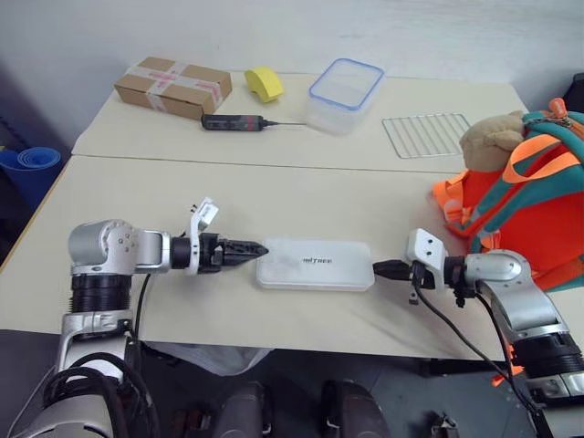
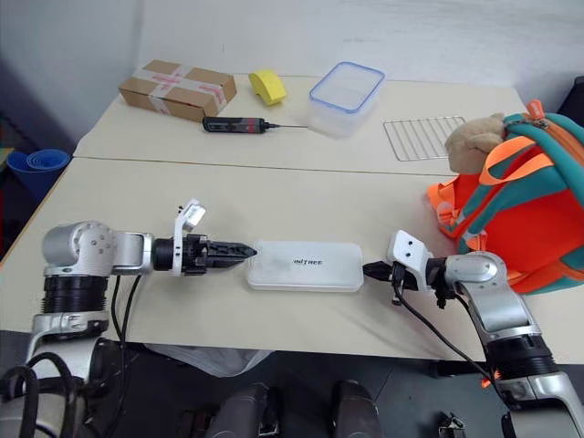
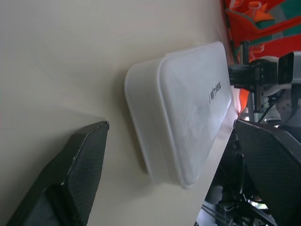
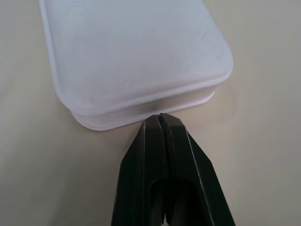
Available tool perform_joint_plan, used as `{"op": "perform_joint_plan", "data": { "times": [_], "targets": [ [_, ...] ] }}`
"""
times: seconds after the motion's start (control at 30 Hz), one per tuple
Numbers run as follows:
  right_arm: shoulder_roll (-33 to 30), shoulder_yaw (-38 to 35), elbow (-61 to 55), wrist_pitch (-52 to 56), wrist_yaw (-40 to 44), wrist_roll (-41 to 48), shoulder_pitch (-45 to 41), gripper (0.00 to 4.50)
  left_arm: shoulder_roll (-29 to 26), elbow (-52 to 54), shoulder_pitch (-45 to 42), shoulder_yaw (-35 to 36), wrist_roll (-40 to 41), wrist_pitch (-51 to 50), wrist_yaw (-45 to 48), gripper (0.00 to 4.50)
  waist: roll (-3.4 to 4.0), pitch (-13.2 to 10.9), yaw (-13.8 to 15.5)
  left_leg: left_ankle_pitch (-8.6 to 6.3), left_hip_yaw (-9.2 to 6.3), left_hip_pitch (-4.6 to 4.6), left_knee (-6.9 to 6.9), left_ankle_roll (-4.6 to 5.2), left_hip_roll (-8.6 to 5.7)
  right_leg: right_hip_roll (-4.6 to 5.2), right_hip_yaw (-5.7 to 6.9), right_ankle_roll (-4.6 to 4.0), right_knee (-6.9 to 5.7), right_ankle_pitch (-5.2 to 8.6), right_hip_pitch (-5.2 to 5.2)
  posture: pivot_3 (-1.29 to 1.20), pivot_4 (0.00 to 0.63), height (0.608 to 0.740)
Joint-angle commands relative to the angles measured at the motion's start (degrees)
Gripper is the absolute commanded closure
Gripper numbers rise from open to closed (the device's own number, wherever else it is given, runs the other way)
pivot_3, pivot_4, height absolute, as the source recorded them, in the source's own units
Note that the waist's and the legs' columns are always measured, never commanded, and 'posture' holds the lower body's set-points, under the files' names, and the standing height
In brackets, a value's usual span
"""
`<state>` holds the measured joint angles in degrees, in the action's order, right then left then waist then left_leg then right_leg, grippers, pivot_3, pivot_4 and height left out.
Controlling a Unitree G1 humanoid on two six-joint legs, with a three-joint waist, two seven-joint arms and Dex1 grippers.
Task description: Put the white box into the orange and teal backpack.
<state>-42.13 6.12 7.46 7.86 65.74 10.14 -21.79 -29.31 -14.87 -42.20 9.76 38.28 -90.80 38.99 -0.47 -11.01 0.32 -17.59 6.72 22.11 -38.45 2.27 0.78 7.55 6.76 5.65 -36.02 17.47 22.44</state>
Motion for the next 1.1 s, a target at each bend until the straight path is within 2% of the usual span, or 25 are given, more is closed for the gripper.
{"op": "perform_joint_plan", "data": {
  "times": [0.03,0.17,0.43,0.53,0.67,0.73,0.77,0.83,0.93,1.0,1.1],
  "targets": [
    [0.43,0.18,-0.99,0.0,0.29,0.15,-0.83,4.5,2.22,-2.37,1.84,-3.29,2.87,-1.7,-3.33,0.02,0.0,0.0,0.08,0.0,-0.01,0.0,0.0,0.0,0.0,0.01,0.0,0.0,0.0,0.0,0.0,0.0,0.15,0.74],
    [1.07,0.85,0.05,-0.84,-0.39,-0.83,-1.73,4.5,2.27,-3.31,1.75,-6.25,7.56,-1.7,-5.4,0.02,0.0,0.0,0.33,-0.01,-0.03,0.0,-0.01,-0.01,0.0,0.05,-0.01,0.01,0.0,-0.01,-0.02,0.0,0.15,0.74],
    [3.15,0.56,1.06,-1.7,-1.78,-1.5,-1.68,4.5,3.24,-10.02,-1.62,-4.21,15.18,-1.7,-10.01,0.02,0.0,0.01,0.69,-0.02,-0.03,-0.02,-0.06,-0.03,0.0,0.04,-0.02,0.02,0.01,-0.01,-0.03,0.0,0.15,0.74],
    [3.38,0.3,0.34,-1.8,-1.41,-0.69,-0.85,4.5,4.25,-11.03,-2.25,-3.15,18.73,-1.7,-12.57,0.6,-0.01,0.01,0.69,-0.03,-0.03,-0.01,-0.06,-0.03,0.0,0.04,-0.02,0.02,0.01,-0.01,-0.03,0.0,0.15,0.74],
    [3.28,-0.74,-1.35,-1.68,-0.54,1.23,1.04,4.5,5.38,-10.34,-1.91,-2.66,23.79,-1.7,-14.95,1.74,-0.02,0.0,0.55,-0.03,-0.03,0.04,-0.05,-0.04,0.03,0.01,-0.01,0.03,0.0,-0.02,-0.01,0.0,0.15,0.74],
    [1.93,-2.61,-5.45,5.01,2.22,6.98,3.99,4.5,6.03,-8.46,-1.07,-1.63,25.51,-1.7,-15.77,2.37,-0.02,0.0,0.54,-0.04,-0.03,0.04,-0.04,-0.06,0.06,0.01,-0.01,0.02,0.0,-0.02,-0.01,0.0,0.15,0.74],
    [1.28,-3.24,-7.39,7.54,3.62,9.24,5.28,4.12,6.2,-7.57,-0.66,-1.22,26.15,-1.7,-16.13,2.68,-0.02,0.0,0.72,-0.04,-0.04,0.05,-0.03,-0.06,0.06,0.0,-0.01,0.02,0.0,-0.02,0.0,0.0,0.15,0.74],
    [1.65,-8.03,-11.39,6.52,0.93,11.53,10.55,3.62,6.18,-1.93,1.73,0.5,25.74,-1.41,-15.22,3.21,-0.04,0.0,0.72,-0.04,-0.08,0.05,-0.04,-0.06,0.06,0.01,0.0,0.02,0.02,-0.02,-0.02,0.0,0.15,0.74],
    [1.56,-14.6,-17.98,4.99,-2.02,13.79,19.33,2.65,6.43,6.28,6.29,2.93,24.28,5.8,-12.51,3.27,-0.04,0.0,0.87,-0.05,-0.08,0.08,0.04,-0.09,0.05,0.02,-0.01,0.02,0.06,-0.02,0.0,0.0,0.15,0.74],
    [2.24,-21.01,-22.72,6.02,-5.27,16.19,26.28,1.98,4.2,14.41,11.6,0.22,19.78,17.9,-3.99,3.27,-0.04,0.0,0.92,-0.06,-0.05,0.07,0.05,-0.1,0.05,0.0,-0.04,0.02,0.07,-0.02,0.01,0.0,0.15,0.74],
    [4.43,-31.59,-27.44,6.61,-11.16,18.66,34.65,1.01,0.6,21.17,18.33,-4.03,13.19,32.46,8.14,3.27,-0.04,0.0,0.94,-0.1,0.11,0.01,0.19,-0.21,0.07,0.0,-0.13,-0.01,0.34,0.0,0.09,0.0,0.15,0.74]
  ]
}}
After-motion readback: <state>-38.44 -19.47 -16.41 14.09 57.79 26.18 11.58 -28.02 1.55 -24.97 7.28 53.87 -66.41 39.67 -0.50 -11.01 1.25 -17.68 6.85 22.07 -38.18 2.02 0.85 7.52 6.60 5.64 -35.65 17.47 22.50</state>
